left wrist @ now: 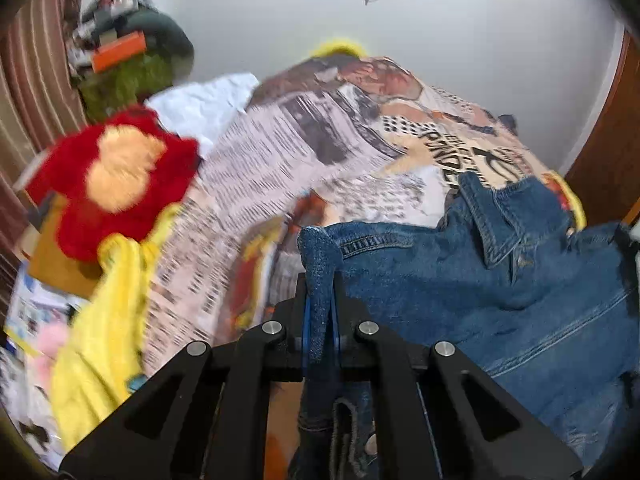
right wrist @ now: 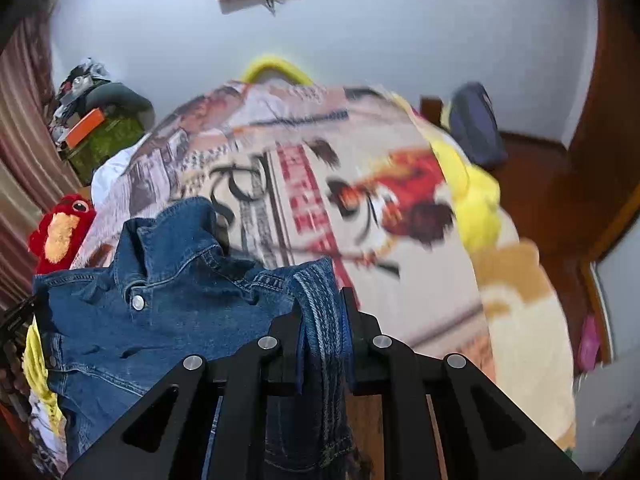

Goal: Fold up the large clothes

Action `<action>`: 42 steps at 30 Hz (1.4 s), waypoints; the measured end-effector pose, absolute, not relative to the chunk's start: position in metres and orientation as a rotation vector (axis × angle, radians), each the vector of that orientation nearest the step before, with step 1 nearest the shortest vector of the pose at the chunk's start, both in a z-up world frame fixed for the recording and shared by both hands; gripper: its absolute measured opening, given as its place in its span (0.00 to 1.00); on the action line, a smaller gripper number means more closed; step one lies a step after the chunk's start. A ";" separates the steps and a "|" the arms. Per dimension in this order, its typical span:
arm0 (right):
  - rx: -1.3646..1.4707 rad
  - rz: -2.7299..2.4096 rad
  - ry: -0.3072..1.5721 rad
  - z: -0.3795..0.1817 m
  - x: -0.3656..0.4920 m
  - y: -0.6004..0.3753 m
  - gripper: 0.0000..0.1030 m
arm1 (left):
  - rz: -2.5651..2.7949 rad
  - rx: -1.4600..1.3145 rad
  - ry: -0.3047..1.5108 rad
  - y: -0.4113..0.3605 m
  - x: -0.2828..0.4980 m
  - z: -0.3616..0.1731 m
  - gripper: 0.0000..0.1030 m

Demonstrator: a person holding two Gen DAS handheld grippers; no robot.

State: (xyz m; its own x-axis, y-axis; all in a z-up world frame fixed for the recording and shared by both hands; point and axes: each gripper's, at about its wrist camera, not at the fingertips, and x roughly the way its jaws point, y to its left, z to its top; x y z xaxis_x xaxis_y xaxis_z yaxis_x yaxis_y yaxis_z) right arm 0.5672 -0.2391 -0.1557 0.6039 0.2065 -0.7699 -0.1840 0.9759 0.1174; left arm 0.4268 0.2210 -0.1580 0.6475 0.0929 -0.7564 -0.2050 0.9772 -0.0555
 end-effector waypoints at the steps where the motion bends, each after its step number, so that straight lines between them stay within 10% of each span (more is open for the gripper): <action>1: 0.018 0.226 0.888 -0.154 0.572 -0.236 0.11 | 0.184 -0.124 0.846 0.220 0.428 -0.159 0.07; 19: -0.274 0.113 0.927 -0.253 0.587 -0.220 0.19 | 0.247 -0.162 1.020 0.238 0.470 -0.250 0.09; 21: -0.341 0.055 0.903 -0.254 0.584 -0.218 0.51 | 0.248 -0.173 1.029 0.239 0.469 -0.253 0.10; 23: -0.371 0.013 0.882 -0.252 0.583 -0.222 0.60 | 0.244 -0.183 1.033 0.241 0.468 -0.253 0.10; 42: -0.139 0.227 0.861 -0.140 0.461 -0.246 0.61 | 0.157 -0.145 0.947 0.210 0.366 -0.157 0.11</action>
State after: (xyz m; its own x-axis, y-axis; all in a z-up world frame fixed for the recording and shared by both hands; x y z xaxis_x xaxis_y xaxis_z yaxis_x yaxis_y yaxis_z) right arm 0.4615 -0.2459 -0.1404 0.6297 0.1415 -0.7638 -0.2535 0.9669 -0.0299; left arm 0.3662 0.2101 -0.1572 0.5743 0.0698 -0.8156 -0.1967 0.9789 -0.0547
